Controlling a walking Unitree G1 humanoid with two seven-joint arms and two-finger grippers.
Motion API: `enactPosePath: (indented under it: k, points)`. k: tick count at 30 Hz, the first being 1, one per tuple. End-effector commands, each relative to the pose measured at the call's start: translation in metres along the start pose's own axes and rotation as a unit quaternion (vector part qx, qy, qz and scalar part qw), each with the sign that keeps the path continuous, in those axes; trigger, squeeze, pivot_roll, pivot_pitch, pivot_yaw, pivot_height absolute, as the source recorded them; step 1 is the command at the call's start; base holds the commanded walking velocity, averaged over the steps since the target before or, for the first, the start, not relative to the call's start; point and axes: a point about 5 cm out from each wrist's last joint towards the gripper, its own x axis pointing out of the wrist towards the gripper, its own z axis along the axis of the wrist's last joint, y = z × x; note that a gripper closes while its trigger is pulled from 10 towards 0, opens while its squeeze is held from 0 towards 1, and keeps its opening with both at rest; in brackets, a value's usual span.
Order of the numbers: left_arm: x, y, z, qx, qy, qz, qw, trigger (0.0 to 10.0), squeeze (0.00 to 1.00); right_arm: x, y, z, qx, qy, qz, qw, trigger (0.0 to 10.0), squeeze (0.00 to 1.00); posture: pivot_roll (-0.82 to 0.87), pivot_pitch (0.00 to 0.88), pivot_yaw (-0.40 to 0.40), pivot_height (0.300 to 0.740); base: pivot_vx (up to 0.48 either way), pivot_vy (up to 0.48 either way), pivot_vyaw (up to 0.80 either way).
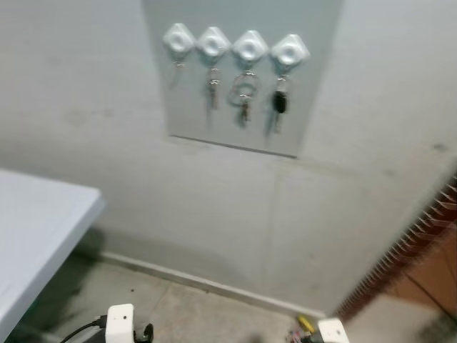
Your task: Hang keys on a hook
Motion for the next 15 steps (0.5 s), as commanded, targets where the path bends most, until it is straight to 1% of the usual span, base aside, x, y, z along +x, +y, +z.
enactPosePath:
  k: [1, 15]
  points:
    - [-0.0010, 0.0030, -0.0029, 0.005, 0.007, 0.005, 1.000, 10.0, 0.00, 0.0010, 0.0046, 0.0020, 0.000, -0.003, 0.008, 1.000, 10.0, 0.00, -0.08, 0.000, -0.021, 0.728, 0.000, 0.000, 0.80]
    - [-0.0013, 0.0009, -0.0043, 0.000, 0.008, 0.005, 1.000, 10.0, 0.00, 0.0007, 0.0035, 0.0012, 0.000, 0.000, 0.010, 1.000, 10.0, 0.00, -0.07, 0.000, -0.035, 0.728, 0.000, 0.000, 0.80]
